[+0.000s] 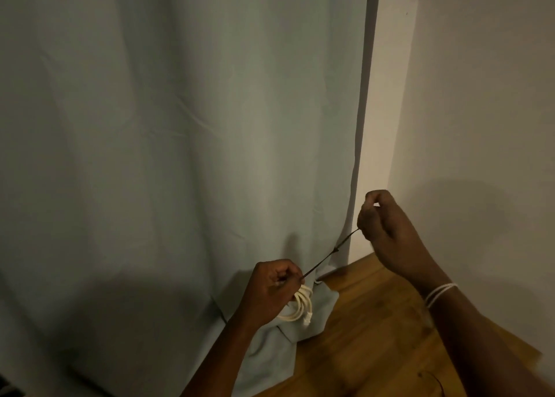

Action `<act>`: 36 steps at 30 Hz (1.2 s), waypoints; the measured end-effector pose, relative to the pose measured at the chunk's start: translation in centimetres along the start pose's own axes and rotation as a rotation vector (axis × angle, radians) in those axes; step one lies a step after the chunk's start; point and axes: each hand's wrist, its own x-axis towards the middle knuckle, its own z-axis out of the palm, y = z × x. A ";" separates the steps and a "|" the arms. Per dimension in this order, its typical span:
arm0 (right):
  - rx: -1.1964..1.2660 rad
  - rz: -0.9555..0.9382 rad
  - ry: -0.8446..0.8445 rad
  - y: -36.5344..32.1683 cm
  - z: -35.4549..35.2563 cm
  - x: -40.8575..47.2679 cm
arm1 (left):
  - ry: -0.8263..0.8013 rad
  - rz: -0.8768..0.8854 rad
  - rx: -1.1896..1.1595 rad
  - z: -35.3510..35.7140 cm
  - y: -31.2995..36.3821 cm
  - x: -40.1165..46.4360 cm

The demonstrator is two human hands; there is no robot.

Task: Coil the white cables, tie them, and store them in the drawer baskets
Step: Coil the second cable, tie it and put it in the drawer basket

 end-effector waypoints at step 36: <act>-0.581 -0.093 0.043 0.3 3.1 0.0 | -0.090 0.233 0.233 1.8 -0.6 -0.9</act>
